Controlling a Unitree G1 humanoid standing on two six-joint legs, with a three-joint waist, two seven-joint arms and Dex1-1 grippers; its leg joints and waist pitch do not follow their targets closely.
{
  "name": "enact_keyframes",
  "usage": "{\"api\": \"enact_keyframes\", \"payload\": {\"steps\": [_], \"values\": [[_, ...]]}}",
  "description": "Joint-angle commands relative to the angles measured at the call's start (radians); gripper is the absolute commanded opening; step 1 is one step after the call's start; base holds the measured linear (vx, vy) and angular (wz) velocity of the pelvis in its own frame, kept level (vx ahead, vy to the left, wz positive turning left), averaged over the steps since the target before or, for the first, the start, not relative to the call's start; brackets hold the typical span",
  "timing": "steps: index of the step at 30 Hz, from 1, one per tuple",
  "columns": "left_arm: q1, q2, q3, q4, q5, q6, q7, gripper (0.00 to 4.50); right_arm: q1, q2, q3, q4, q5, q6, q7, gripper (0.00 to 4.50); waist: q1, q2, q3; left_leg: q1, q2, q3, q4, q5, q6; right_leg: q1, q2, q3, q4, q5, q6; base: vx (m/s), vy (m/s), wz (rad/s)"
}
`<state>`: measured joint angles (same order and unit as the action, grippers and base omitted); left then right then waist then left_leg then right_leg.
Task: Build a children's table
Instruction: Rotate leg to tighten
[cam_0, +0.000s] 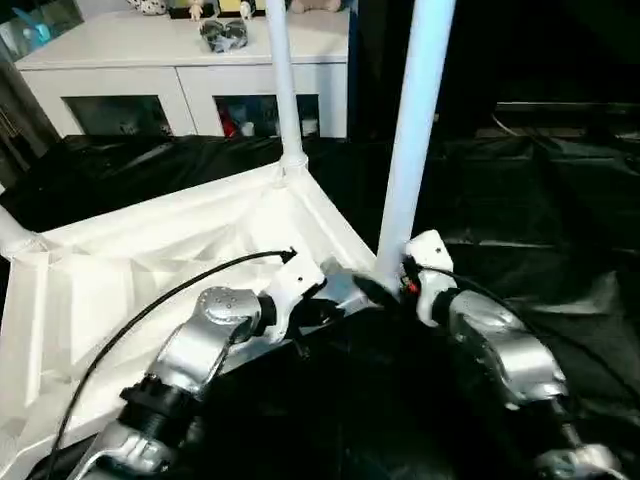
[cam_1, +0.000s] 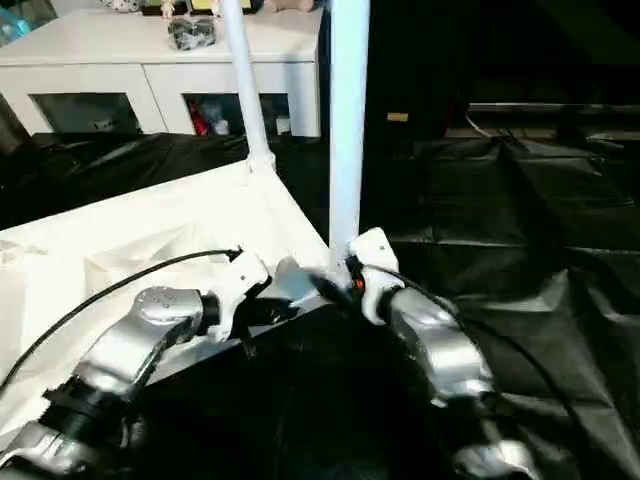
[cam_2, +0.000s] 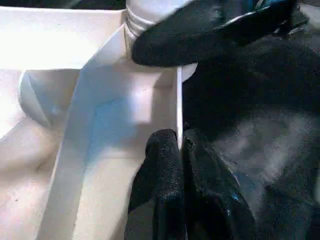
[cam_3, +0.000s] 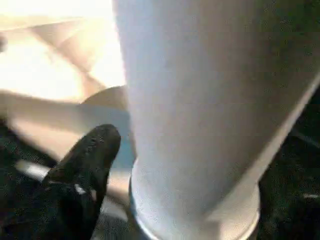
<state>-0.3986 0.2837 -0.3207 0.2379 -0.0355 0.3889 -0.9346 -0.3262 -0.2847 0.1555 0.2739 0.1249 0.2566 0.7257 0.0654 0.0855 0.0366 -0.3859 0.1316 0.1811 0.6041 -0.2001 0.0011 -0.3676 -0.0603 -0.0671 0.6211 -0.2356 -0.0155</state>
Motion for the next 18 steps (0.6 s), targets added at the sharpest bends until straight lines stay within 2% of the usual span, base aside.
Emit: {"api": "enact_keyframes", "payload": {"steps": [1,3,6,7,9,11,13,17,18], "values": [[0.007,-0.002,-0.032,-0.039,-0.049,-0.037,-0.07,0.0,0.019,-0.014,0.095,-0.065,0.044,-0.028,0.158,3.84,0.006,-0.014,-0.054,0.014,0.112,-0.052,-0.072,-0.129,0.095,0.036,-0.117,0.066,-0.069,0.016,-0.225,0.0,0.0,0.0],[0.014,0.022,-0.033,-0.049,-0.058,-0.052,-0.108,0.0,0.031,-0.048,0.094,-0.091,0.059,-0.021,0.216,3.84,0.007,-0.015,-0.055,0.011,0.111,-0.052,-0.07,-0.1,0.122,0.036,-0.116,0.063,-0.065,0.06,-0.239,0.0,0.0,0.0],[0.026,0.075,-0.031,-0.066,-0.072,-0.065,-0.182,0.0,0.05,-0.112,0.081,-0.132,0.101,-0.004,0.33,3.84,0.021,-0.015,-0.054,0.011,0.116,-0.052,-0.068,-0.107,0.141,0.037,-0.118,0.06,-0.066,0.036,-0.239,0.0,0.0,0.0],[0.027,0.087,-0.028,-0.066,-0.074,-0.067,-0.194,0.0,0.053,-0.124,0.076,-0.137,0.111,0.0,0.354,3.68,0.024,-0.013,-0.053,0.013,0.118,-0.052,-0.07,-0.116,0.14,0.031,-0.114,0.059,-0.066,0.021,-0.239,0.0,0.0,0.0],[0.028,0.103,-0.022,-0.064,-0.076,-0.075,-0.213,0.0,0.057,-0.142,0.072,-0.143,0.128,0.008,0.387,3.52,0.028,-0.014,-0.051,0.017,0.119,-0.051,-0.073,-0.137,0.128,0.028,-0.114,0.06,-0.069,-0.01,-0.244,0.0,0.0,0.0],[0.029,0.124,-0.016,-0.058,-0.079,-0.084,-0.236,0.0,0.063,-0.168,0.077,-0.157,0.142,0.013,0.423,3.4,0.033,-0.014,-0.05,0.021,0.119,-0.05,-0.076,-0.165,0.103,0.027,-0.116,0.062,-0.073,-0.054,-0.245,0.0,0.0,0.0],[0.029,0.14,-0.009,-0.053,-0.083,-0.09,-0.254,0.0,0.07,-0.185,0.08,-0.171,0.152,0.023,0.45,3.24,0.035,-0.015,-0.051,0.019,0.118,-0.051,-0.076,-0.159,0.095,0.03,-0.116,0.062,-0.071,-0.048,-0.243,0.0,0.0,0.0],[0.029,0.164,-0.003,-0.049,-0.091,-0.1,-0.278,0.0,0.082,-0.202,0.081,-0.196,0.167,0.04,0.478,2.97,0.041,-0.016,-0.053,0.017,0.117,-0.05,-0.073,-0.135,0.103,0.03,-0.117,0.062,-0.067,-0.008,-0.245,0.0,0.0,0.0],[0.029,0.167,-0.002,-0.05,-0.094,-0.098,-0.284,0.0,0.085,-0.203,0.08,-0.2,0.168,0.043,0.482,2.78,0.044,-0.016,-0.052,0.017,0.117,-0.05,-0.073,-0.131,0.106,0.03,-0.118,0.062,-0.067,-0.006,-0.245,0.0,0.0,0.0]]}}
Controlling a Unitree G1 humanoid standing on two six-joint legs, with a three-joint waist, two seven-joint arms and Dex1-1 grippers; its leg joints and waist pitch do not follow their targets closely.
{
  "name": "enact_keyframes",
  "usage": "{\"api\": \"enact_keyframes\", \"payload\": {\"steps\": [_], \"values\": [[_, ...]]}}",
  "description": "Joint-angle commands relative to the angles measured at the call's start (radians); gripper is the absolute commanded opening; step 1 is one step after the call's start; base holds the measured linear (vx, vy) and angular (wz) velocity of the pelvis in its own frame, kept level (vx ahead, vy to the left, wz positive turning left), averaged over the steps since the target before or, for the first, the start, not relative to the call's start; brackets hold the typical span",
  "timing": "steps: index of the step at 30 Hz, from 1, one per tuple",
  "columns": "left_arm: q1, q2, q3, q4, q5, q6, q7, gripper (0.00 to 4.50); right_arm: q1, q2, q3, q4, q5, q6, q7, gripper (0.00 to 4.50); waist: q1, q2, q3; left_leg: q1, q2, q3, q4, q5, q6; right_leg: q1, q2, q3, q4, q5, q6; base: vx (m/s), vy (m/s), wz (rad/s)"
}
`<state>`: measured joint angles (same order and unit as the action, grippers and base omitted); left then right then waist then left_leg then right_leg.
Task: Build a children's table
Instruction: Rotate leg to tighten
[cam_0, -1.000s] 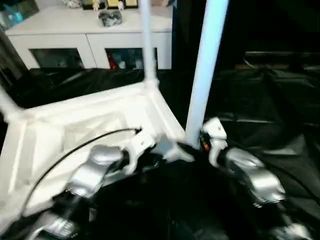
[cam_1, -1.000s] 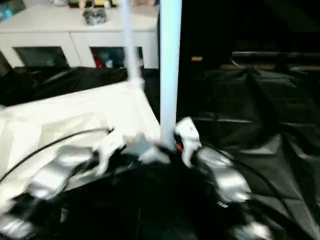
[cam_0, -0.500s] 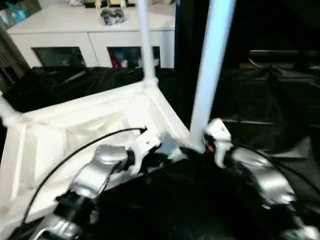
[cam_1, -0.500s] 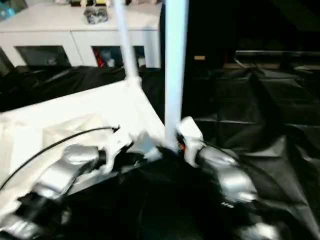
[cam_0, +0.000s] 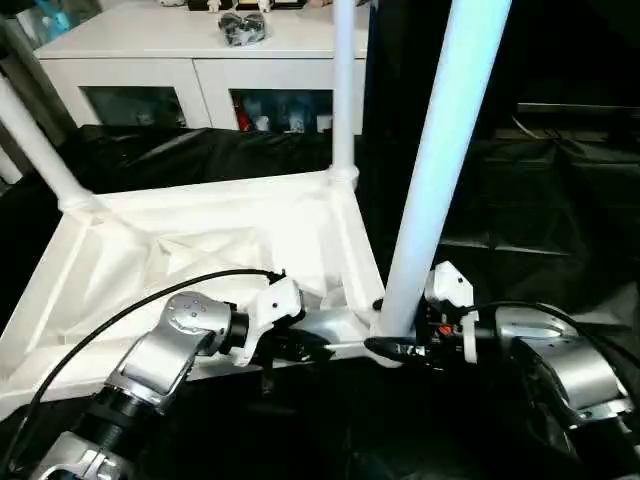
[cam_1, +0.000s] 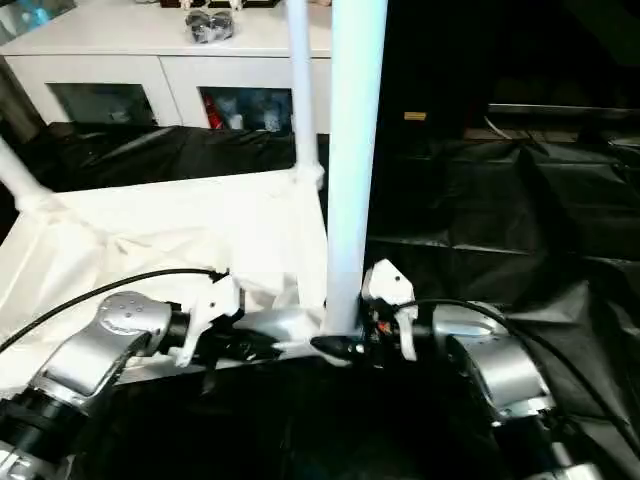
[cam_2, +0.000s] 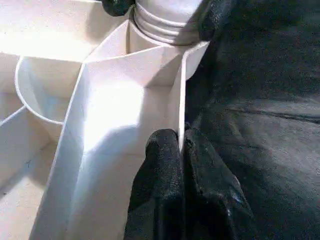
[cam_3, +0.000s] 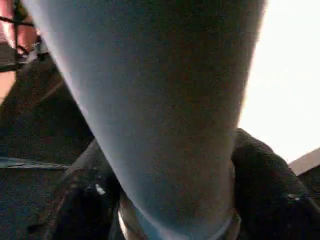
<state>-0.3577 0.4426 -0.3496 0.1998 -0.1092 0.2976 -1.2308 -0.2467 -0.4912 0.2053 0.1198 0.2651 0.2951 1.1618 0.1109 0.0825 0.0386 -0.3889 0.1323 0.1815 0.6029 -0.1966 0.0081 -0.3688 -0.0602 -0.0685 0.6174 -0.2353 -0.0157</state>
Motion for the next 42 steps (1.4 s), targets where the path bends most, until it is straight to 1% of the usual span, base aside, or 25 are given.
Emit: {"api": "enact_keyframes", "payload": {"steps": [1,2,3,7,9,12,13,14,15,16,17,18,19,20,22,24,25,28,33,34,35,37,38,39,42], "values": [[-0.011,0.01,0.028,-0.012,-0.02,-0.008,0.01,0.0,0.007,0.002,0.031,-0.05,0.029,0.009,0.05,2.73,0.0,-0.013,-0.056,0.02,0.116,-0.05,-0.07,-0.129,0.1,0.03,-0.117,0.062,-0.062,-0.002,-0.246,0.0,0.0,0.0],[-0.01,0.011,0.029,-0.012,-0.021,-0.009,0.006,0.0,0.009,0.001,0.033,-0.053,0.031,0.012,0.054,2.73,0.0,-0.013,-0.056,0.02,0.116,-0.05,-0.07,-0.126,0.101,0.031,-0.118,0.062,-0.062,0.002,-0.246,0.0,0.0,0.0],[-0.011,0.01,0.029,-0.011,-0.019,-0.01,0.007,0.0,0.011,0.001,0.036,-0.053,0.031,0.012,0.054,2.67,0.001,-0.009,-0.056,0.02,0.117,-0.051,-0.07,-0.127,0.099,0.03,-0.118,0.062,-0.062,-0.002,-0.247,0.0,0.0,0.0],[-0.012,-0.001,0.024,-0.009,-0.015,-0.01,0.018,0.0,0.016,0.013,0.045,-0.054,0.03,0.017,0.048,2.64,0.001,-0.012,-0.056,0.021,0.116,-0.05,-0.071,-0.137,0.09,0.031,-0.117,0.062,-0.063,-0.013,-0.247,0.0,0.0,0.0],[-0.021,-0.028,0.026,0.001,-0.005,-0.001,0.066,0.0,0.018,0.038,0.038,-0.048,0.029,0.02,0.014,2.63,0.001,-0.012,-0.056,0.02,0.117,-0.05,-0.07,-0.127,0.092,0.031,-0.119,0.062,-0.062,-0.002,-0.249,0.0,0.0,0.0],[-0.037,-0.067,0.036,0.021,0.005,0.015,0.131,0.0,0.005,0.085,0.021,-0.012,0.01,0.033,-0.078,2.63,-0.003,-0.012,-0.054,0.02,0.115,-0.051,-0.071,-0.137,0.083,0.029,-0.117,0.063,-0.065,-0.018,-0.25,0.0,0.0,0.0],[-0.045,-0.084,0.04,0.03,0.009,0.022,0.157,0.0,-0.003,0.11,0.016,0.015,-0.01,0.026,-0.128,2.63,-0.003,-0.014,-0.054,0.021,0.115,-0.052,-0.073,-0.146,0.075,0.032,-0.12,0.063,-0.067,-0.037,-0.247,0.0,0.0,0.0],[-0.05,-0.094,0.042,0.035,0.011,0.026,0.172,0.0,-0.008,0.125,0.014,0.032,-0.025,0.019,-0.16,2.63,-0.005,-0.013,-0.053,0.021,0.115,-0.052,-0.074,-0.152,0.069,0.03,-0.118,0.063,-0.067,-0.049,-0.245,0.0,0.0,0.0],[-0.06,-0.116,0.043,0.048,0.019,0.03,0.202,0.0,-0.022,0.165,0.003,0.075,-0.053,0.017,-0.247,2.63,-0.009,-0.012,-0.052,0.02,0.112,-0.051,-0.074,-0.164,0.057,0.031,-0.12,0.063,-0.07,-0.075,-0.244,0.0,0.0,0.0],[-0.07,-0.134,0.041,0.061,0.026,0.035,0.225,0.0,-0.036,0.205,-0.012,0.115,-0.071,0.022,-0.328,2.63,-0.013,-0.016,-0.05,0.02,0.111,-0.051,-0.075,-0.163,0.05,0.03,-0.12,0.064,-0.072,-0.086,-0.242,0.0,0.0,0.0],[-0.081,-0.154,0.041,0.079,0.037,0.036,0.256,0.0,-0.048,0.242,-0.027,0.149,-0.08,0.034,-0.397,2.63,-0.021,-0.015,-0.048,0.021,0.107,-0.053,-0.078,-0.182,0.031,0.028,-0.12,0.064,-0.075,-0.131,-0.242,0.0,0.0,0.0],[-0.098,-0.186,0.046,0.106,0.048,0.039,0.304,0.0,-0.062,0.286,-0.042,0.189,-0.093,0.034,-0.475,2.63,-0.029,-0.015,-0.048,0.022,0.108,-0.055,-0.079,-0.198,0.013,0.03,-0.122,0.065,-0.077,-0.163,-0.238,0.0,0.0,0.0],[-0.106,-0.201,0.05,0.115,0.05,0.044,0.321,0.0,-0.068,0.303,-0.048,0.205,-0.098,0.037,-0.505,2.63,-0.032,-0.016,-0.047,0.024,0.108,-0.055,-0.081,-0.206,0.007,0.03,-0.12,0.066,-0.081,-0.176,-0.229,0.0,0.0,0.0],[-0.106,-0.202,0.05,0.116,0.05,0.044,0.322,0.0,-0.069,0.304,-0.049,0.206,-0.098,0.037,-0.507,2.63,-0.031,-0.015,-0.047,0.027,0.108,-0.054,-0.081,-0.209,0.004,0.028,-0.12,0.067,-0.082,-0.18,-0.225,0.0,0.0,0.0],[-0.131,-0.255,0.055,0.134,0.058,0.063,0.387,0.0,-0.094,0.356,-0.056,0.26,-0.134,0.045,-0.624,2.63,-0.033,-0.013,-0.047,0.024,0.108,-0.052,-0.081,-0.196,0.006,0.028,-0.118,0.069,-0.079,-0.152,-0.223,0.0,0.0,0.0],[-0.142,-0.284,0.048,0.14,0.064,0.069,0.413,0.0,-0.109,0.379,-0.035,0.283,-0.164,0.031,-0.657,2.63,-0.031,-0.016,-0.05,0.026,0.106,-0.051,-0.079,-0.19,0.006,0.029,-0.12,0.07,-0.081,-0.154,-0.219,0.0,0.0,0.0],[-0.144,-0.297,0.04,0.138,0.068,0.067,0.409,0.0,-0.109,0.388,-0.025,0.279,-0.164,0.022,-0.634,2.98,-0.029,-0.015,-0.049,0.023,0.107,-0.051,-0.079,-0.185,0.013,0.031,-0.122,0.07,-0.081,-0.146,-0.215,0.0,0.0,0.0],[-0.141,-0.296,0.032,0.133,0.068,0.06,0.392,0.0,-0.112,0.395,-0.039,0.275,-0.153,0.029,-0.627,3.39,-0.028,-0.013,-0.052,0.021,0.109,-0.052,-0.079,-0.161,0.035,0.031,-0.119,0.069,-0.075,-0.097,-0.21,0.0,0.0,0.0],[-0.125,-0.272,0.024,0.113,0.059,0.039,0.338,0.0,-0.125,0.368,-0.042,0.267,-0.154,-0.006,-0.594,3.77,-0.027,-0.01,-0.052,0.022,0.11,-0.053,-0.08,-0.184,0.035,0.03,-0.12,0.068,-0.077,-0.104,-0.213,0.0,0.0,0.0],[-0.107,-0.24,0.017,0.089,0.046,0.027,0.28,0.0,-0.116,0.317,-0.028,0.23,-0.131,-0.022,-0.495,3.77,-0.027,-0.008,-0.053,0.019,0.11,-0.054,-0.079,-0.171,0.039,0.033,-0.12,0.068,-0.074,-0.078,-0.215,0.0,0.0,0.0],[-0.107,-0.239,0.016,0.089,0.046,0.027,0.28,0.0,-0.116,0.317,-0.028,0.229,-0.13,-0.022,-0.494,3.77,-0.026,-0.01,-0.055,0.018,0.11,-0.054,-0.077,-0.166,0.045,0.037,-0.121,0.067,-0.073,-0.063,-0.215,0.0,0.0,0.0],[-0.093,-0.209,0.014,0.067,0.033,0.018,0.225,0.0,-0.095,0.258,-0.007,0.176,-0.109,-0.036,-0.372,3.77,-0.024,-0.009,-0.056,0.016,0.112,-0.052,-0.073,-0.137,0.065,0.036,-0.12,0.067,-0.066,-0.008,-0.221,0.0,0.0,0.0],[-0.087,-0.18,0.014,0.052,0.02,0.013,0.177,0.0,-0.07,0.2,0.011,0.121,-0.086,-0.037,-0.266,3.77,-0.019,-0.012,-0.059,0.016,0.111,-0.052,-0.069,-0.121,0.088,0.04,-0.119,0.063,-0.063,0.026,-0.222,0.0,0.0,0.0],[-0.085,-0.163,0.014,0.046,0.015,0.01,0.151,0.0,-0.057,0.168,0.019,0.092,-0.072,-0.033,-0.211,3.77,-0.014,-0.01,-0.059,0.017,0.114,-0.05,-0.067,-0.112,0.105,0.036,-0.117,0.064,-0.061,0.049,-0.223,0.0,0.0,0.0],[-0.085,-0.141,0.015,0.046,0.015,0.005,0.126,0.0,-0.042,0.128,0.027,0.055,-0.05,-0.014,-0.15,3.77,-0.013,-0.01,-0.058,0.015,0.113,-0.051,-0.066,-0.109,0.124,0.034,-0.117,0.061,-0.062,0.044,-0.232,0.0,0.0,0.0]]}}
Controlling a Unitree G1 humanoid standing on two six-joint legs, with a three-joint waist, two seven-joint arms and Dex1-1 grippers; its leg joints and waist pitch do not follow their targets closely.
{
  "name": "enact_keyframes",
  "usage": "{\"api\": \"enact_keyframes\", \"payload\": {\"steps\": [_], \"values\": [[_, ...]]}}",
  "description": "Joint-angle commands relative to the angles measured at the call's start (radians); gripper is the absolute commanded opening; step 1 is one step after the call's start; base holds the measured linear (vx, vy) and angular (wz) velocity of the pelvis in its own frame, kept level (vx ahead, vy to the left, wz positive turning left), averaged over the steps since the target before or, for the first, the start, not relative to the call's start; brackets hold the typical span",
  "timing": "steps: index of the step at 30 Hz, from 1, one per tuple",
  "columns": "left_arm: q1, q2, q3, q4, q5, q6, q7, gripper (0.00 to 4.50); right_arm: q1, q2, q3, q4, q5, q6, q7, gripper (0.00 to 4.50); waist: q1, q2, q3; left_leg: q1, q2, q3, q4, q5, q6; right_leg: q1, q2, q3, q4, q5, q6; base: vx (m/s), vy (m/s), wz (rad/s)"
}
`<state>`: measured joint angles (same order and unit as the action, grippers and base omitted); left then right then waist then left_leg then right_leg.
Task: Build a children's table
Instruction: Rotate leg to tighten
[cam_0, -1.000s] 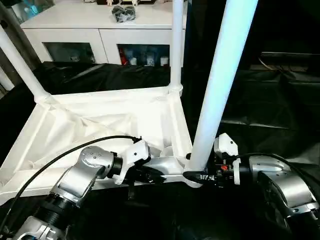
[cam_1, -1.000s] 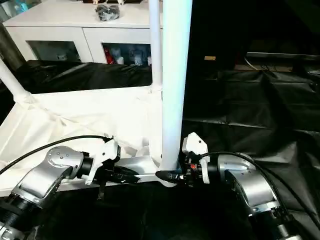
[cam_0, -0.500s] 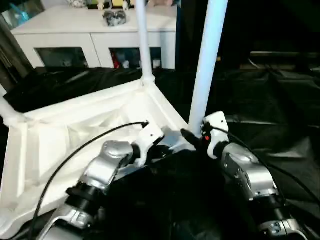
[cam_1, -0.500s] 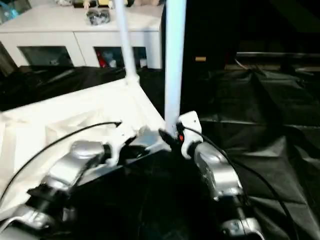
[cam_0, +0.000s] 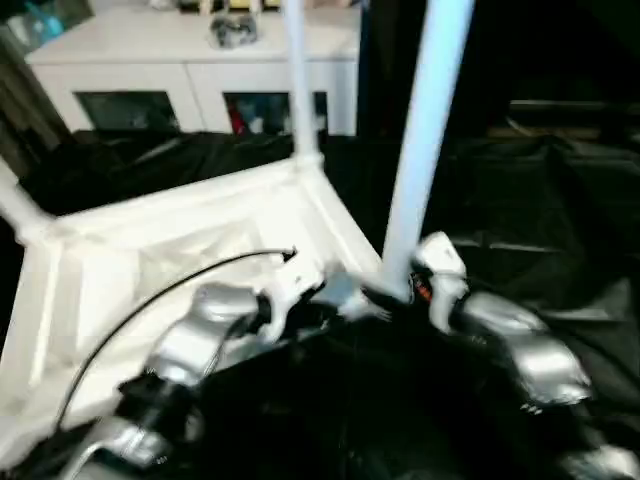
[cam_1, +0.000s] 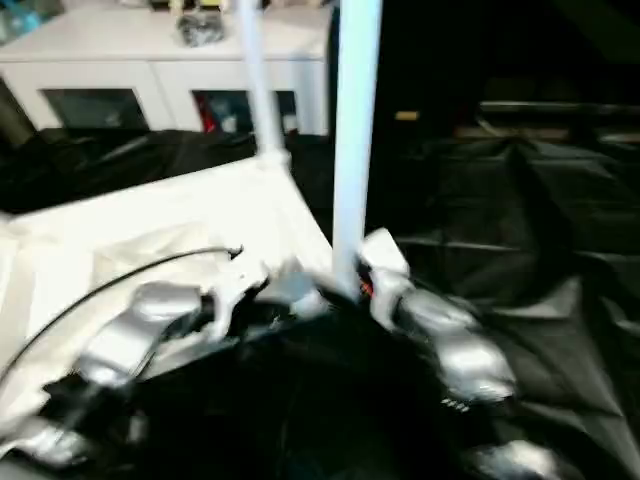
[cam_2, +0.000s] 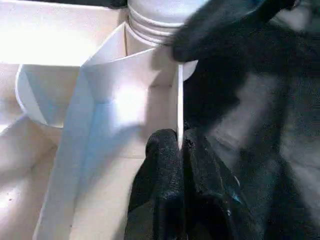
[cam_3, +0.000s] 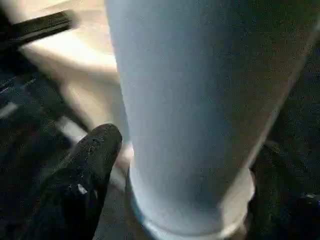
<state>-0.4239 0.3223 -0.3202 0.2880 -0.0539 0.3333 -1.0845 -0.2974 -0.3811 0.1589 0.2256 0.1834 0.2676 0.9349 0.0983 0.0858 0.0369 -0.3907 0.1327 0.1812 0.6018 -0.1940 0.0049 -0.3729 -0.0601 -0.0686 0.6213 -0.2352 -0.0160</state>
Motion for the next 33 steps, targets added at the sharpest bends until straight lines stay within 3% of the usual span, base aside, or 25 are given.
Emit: {"api": "enact_keyframes", "payload": {"steps": [1,4,6,9,10,13,15,23,25,28,29,31,32,33], "values": [[-0.019,-0.012,-0.013,-0.039,-0.039,-0.033,-0.029,0.0,0.015,0.002,0.076,-0.065,0.041,0.021,0.102,3.77,0.001,-0.014,-0.055,0.017,0.114,-0.05,-0.065,-0.118,0.127,0.037,-0.117,0.061,-0.066,0.031,-0.234,0.0,0.0,0.0],[-0.019,0.024,-0.006,-0.033,-0.041,-0.039,-0.07,0.0,0.035,-0.052,0.083,-0.102,0.069,0.045,0.182,3.77,0.01,-0.012,-0.051,0.021,0.117,-0.05,-0.072,-0.17,0.1,0.034,-0.117,0.064,-0.075,-0.074,-0.229,0.0,0.0,0.0],[-0.018,0.039,0.001,-0.031,-0.045,-0.042,-0.087,0.0,0.043,-0.072,0.086,-0.115,0.071,0.05,0.208,3.77,0.013,-0.012,-0.051,0.023,0.117,-0.051,-0.073,-0.179,0.084,0.032,-0.117,0.065,-0.076,-0.079,-0.23,0.0,0.0,0.0],[-0.015,0.053,0.003,-0.036,-0.052,-0.043,-0.103,0.0,0.048,-0.075,0.086,-0.12,0.063,0.043,0.205,3.77,0.013,-0.013,-0.052,0.02,0.116,-0.051,-0.072,-0.161,0.083,0.033,-0.118,0.064,-0.072,-0.053,-0.236,0.0,0.0,0.0],[-0.013,0.055,0.003,-0.036,-0.052,-0.045,-0.107,0.0,0.05,-0.076,0.087,-0.123,0.063,0.045,0.208,3.52,0.013,-0.012,-0.054,0.021,0.116,-0.052,-0.071,-0.151,0.085,0.033,-0.119,0.064,-0.07,-0.033,-0.238,0.0,0.0,0.0],[-0.009,0.058,0.002,-0.038,-0.053,-0.047,-0.113,0.0,0.054,-0.075,0.091,-0.128,0.062,0.048,0.208,3.41,0.013,-0.011,-0.055,0.018,0.114,-0.051,-0.068,-0.135,0.093,0.035,-0.119,0.063,-0.067,-0.006,-0.243,0.0,0.0,0.0],[-0.006,0.059,0.001,-0.039,-0.053,-0.048,-0.115,0.0,0.057,-0.073,0.096,-0.132,0.061,0.049,0.206,3.1,0.013,-0.013,-0.056,0.018,0.115,-0.051,-0.067,-0.13,0.099,0.034,-0.118,0.062,-0.066,0.007,-0.245,0.0,0.0,0.0],[-0.001,0.042,0.006,-0.033,-0.046,-0.044,-0.075,0.0,0.067,-0.04,0.099,-0.118,0.045,0.017,0.164,2.72,0.011,-0.017,-0.053,0.02,0.114,-0.051,-0.07,-0.151,0.089,0.033,-0.118,0.063,-0.072,-0.056,-0.236,0.0,0.0,0.0],[-0.012,0.006,0.018,-0.013,-0.038,-0.033,-0.016,0.0,0.056,0.023,0.079,-0.065,0.011,0.025,0.037,2.7,0.009,-0.016,-0.052,0.019,0.114,-0.05,-0.07,-0.145,0.087,0.031,-0.117,0.064,-0.072,-0.052,-0.236,0.0,0.0,0.0],[-0.043,-0.065,0.033,0.024,-0.027,-0.01,0.08,0.0,0.012,0.136,0.023,0.05,-0.034,0.025,-0.191,2.7,-0.011,-0.017,-0.045,0.02,0.108,-0.052,-0.079,-0.2,0.036,0.029,-0.117,0.064,-0.081,-0.148,-0.239,0.0,0.0,0.0],[-0.054,-0.085,0.035,0.038,-0.02,-0.006,0.108,0.0,0.0,0.164,0.009,0.078,-0.04,0.026,-0.243,2.69,-0.017,-0.017,-0.044,0.027,0.108,-0.054,-0.08,-0.235,0.014,0.029,-0.118,0.064,-0.087,-0.202,-0.231,0.0,0.0,0.0],[-0.072,-0.117,0.033,0.062,-0.007,-0.004,0.152,0.0,-0.021,0.204,-0.002,0.121,-0.058,0.032,-0.322,2.69,-0.021,-0.016,-0.043,0.025,0.107,-0.054,-0.082,-0.238,0.003,0.029,-0.118,0.068,-0.09,-0.214,-0.22,0.0,0.0,0.0],[-0.081,-0.136,0.034,0.073,-0.003,0.0,0.176,0.0,-0.031,0.22,-0.002,0.138,-0.071,0.041,-0.36,2.69,-0.019,-0.008,-0.044,0.029,0.107,-0.054,-0.081,-0.243,0.0,0.027,-0.119,0.069,-0.091,-0.219,-0.214,0.0,0.0,0.0],[-0.083,-0.14,0.034,0.074,-0.003,0.001,0.18,0.0,-0.033,0.223,-0.002,0.141,-0.074,0.042,-0.366,2.69,-0.021,-0.013,-0.045,0.026,0.107,-0.054,-0.082,-0.24,-0.001,0.031,-0.119,0.07,-0.09,-0.207,-0.211,0.0,0.0,0.0]]}}
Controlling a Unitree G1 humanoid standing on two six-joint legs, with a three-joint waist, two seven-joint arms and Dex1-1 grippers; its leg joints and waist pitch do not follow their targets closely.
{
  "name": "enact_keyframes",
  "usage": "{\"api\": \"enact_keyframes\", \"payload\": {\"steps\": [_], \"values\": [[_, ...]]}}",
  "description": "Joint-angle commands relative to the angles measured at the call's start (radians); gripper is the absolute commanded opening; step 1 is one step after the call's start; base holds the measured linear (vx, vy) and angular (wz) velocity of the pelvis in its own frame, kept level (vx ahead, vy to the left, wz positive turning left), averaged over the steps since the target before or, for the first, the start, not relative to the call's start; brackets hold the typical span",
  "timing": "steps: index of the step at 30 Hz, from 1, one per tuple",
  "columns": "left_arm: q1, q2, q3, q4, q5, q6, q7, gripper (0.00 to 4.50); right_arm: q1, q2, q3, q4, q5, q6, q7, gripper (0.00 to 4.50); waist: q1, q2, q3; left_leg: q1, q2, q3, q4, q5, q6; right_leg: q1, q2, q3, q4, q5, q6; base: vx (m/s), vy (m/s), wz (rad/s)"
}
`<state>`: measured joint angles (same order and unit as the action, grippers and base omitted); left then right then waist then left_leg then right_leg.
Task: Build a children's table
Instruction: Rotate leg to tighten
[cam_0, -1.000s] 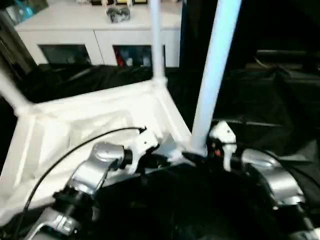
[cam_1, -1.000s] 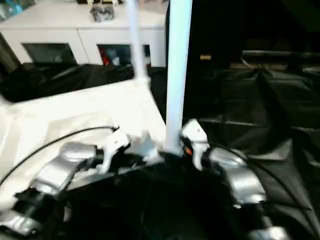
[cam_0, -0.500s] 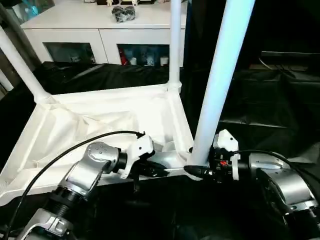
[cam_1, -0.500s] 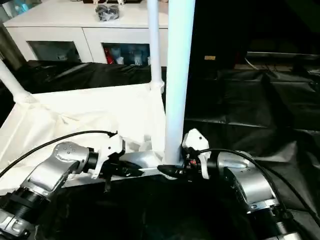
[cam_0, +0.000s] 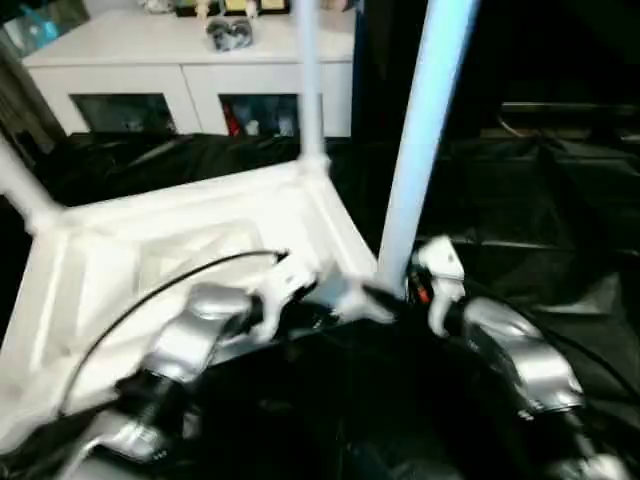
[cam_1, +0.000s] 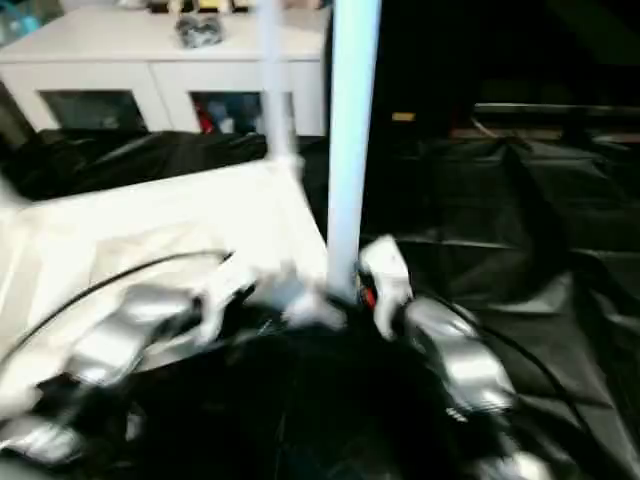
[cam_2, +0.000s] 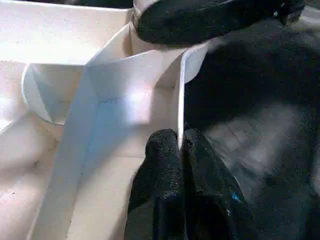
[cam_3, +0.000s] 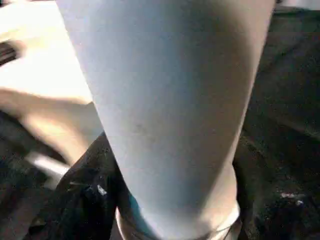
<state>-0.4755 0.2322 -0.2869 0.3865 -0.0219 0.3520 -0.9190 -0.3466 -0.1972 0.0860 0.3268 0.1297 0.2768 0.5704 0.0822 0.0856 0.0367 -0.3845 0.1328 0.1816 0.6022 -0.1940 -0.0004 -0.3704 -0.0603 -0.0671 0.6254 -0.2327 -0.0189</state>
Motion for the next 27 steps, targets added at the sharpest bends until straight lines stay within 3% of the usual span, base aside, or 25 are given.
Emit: {"api": "enact_keyframes", "payload": {"steps": [1,3,5,6,11,19,23,24,27], "values": [[-0.041,-0.069,0.001,-0.014,-0.032,-0.013,0.036,0.0,0.005,0.055,0.074,0.056,-0.035,0.036,-0.037,2.69,-0.004,-0.014,-0.046,0.019,0.106,-0.054,-0.082,-0.23,0.008,0.03,-0.118,0.068,-0.094,-0.197,-0.205,0.0,0.0,0.0],[-0.059,-0.116,-0.01,-0.004,-0.028,-0.008,0.063,0.0,-0.015,0.093,0.096,0.076,-0.066,0.008,-0.074,2.69,-0.005,-0.012,-0.046,0.018,0.105,-0.053,-0.081,-0.21,0.015,0.029,-0.119,0.068,-0.092,-0.161,-0.208,0.0,0.0,0.0],[-0.06,-0.127,-0.012,-0.006,-0.026,-0.009,0.063,0.0,-0.016,0.106,0.095,0.076,-0.066,0.0,-0.066,3.25,-0.004,-0.01,-0.048,0.016,0.107,-0.053,-0.08,-0.196,0.025,0.03,-0.119,0.068,-0.089,-0.136,-0.205,0.0,0.0,0.0],[-0.056,-0.125,-0.016,-0.013,-0.027,-0.011,0.05,0.0,-0.012,0.11,0.088,0.067,-0.053,0.001,-0.048,3.39,-0.003,-0.007,-0.052,0.014,0.107,-0.054,-0.078,-0.175,0.041,0.033,-0.118,0.067,-0.085,-0.096,-0.205,0.0,0.0,0.0],[-0.023,-0.064,-0.03,-0.05,-0.042,-0.028,-0.028,0.0,0.005,0.051,0.112,0.017,-0.044,-0.066,0.044,3.83,-0.003,-0.005,-0.053,0.013,0.109,-0.053,-0.078,-0.171,0.062,0.034,-0.118,0.065,-0.083,-0.06,-0.212,0.0,0.0,0.0],[0.019,0.008,-0.02,-0.104,-0.071,-0.045,-0.136,0.0,0.03,-0.067,0.121,-0.04,-0.003,-0.082,0.25,3.83,0.005,-0.007,-0.055,0.012,0.113,-0.051,-0.072,-0.144,0.109,0.035,-0.117,0.062,-0.079,-0.026,-0.222,0.0,0.0,0.0],[0.052,0.079,-0.034,-0.146,-0.084,-0.035,-0.231,0.0,0.071,-0.178,0.146,-0.134,0.061,-0.025,0.452,3.83,0.011,-0.006,-0.055,0.011,0.115,-0.052,-0.072,-0.141,0.123,0.036,-0.116,0.059,-0.075,-0.011,-0.224,0.0,0.0,0.0],[0.056,0.089,-0.035,-0.148,-0.083,-0.039,-0.24,0.0,0.077,-0.197,0.152,-0.152,0.075,-0.004,0.483,3.83,0.012,-0.01,-0.055,0.011,0.116,-0.051,-0.071,-0.143,0.127,0.036,-0.116,0.06,-0.077,-0.013,-0.224,0.0,0.0,0.0],[0.067,0.114,-0.035,-0.158,-0.086,-0.04,-0.267,0.0,0.089,-0.226,0.162,-0.182,0.095,0.017,0.539,3.68,0.016,-0.007,-0.053,0.012,0.116,-0.05,-0.072,-0.155,0.128,0.032,-0.116,0.06,-0.08,-0.049,-0.224,0.0,0.0,0.0]]}}
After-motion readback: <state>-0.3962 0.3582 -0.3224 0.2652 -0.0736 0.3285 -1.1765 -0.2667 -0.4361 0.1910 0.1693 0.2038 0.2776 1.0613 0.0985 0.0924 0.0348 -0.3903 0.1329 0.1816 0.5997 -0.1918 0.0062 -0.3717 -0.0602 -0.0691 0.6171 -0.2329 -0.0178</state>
